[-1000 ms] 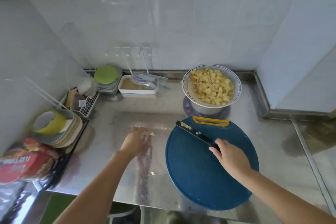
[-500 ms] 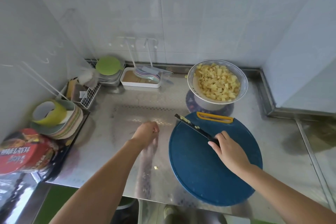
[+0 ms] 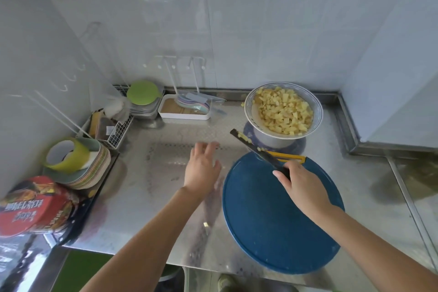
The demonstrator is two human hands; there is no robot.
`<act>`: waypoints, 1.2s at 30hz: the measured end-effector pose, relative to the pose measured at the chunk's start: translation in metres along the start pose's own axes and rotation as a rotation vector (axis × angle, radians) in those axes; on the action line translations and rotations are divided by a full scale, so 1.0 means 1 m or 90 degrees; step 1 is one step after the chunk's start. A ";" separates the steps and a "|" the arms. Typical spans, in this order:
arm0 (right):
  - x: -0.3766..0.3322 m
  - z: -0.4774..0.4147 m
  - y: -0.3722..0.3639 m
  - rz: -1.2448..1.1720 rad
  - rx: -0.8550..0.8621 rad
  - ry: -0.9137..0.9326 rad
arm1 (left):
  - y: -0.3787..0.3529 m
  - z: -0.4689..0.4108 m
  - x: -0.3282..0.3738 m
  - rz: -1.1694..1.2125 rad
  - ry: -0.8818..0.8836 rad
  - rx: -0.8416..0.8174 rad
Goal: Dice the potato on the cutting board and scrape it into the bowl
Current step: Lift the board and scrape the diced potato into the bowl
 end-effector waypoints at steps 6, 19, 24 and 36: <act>0.020 -0.030 0.065 0.199 -0.049 -0.066 | -0.031 -0.035 0.121 -0.285 -0.297 0.021; 0.067 -0.043 0.089 0.195 -0.060 -0.099 | -0.080 -0.126 0.150 -0.374 -0.208 -0.194; 0.085 -0.037 0.094 0.151 -0.049 -0.121 | -0.082 -0.158 0.140 -0.387 -0.164 -0.237; 0.123 -0.010 0.086 0.003 -0.024 -0.132 | -0.039 -0.172 0.142 -0.016 -0.064 -0.115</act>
Point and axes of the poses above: each hand's wrist, its own z-axis away from the middle knuckle, its own y-axis out of the back of the hand, x = y × z, the point moved 7 cm from there along -z, towards the middle knuckle, and after that the axes turned 8 degrees about -x, right-handed, at the moved point
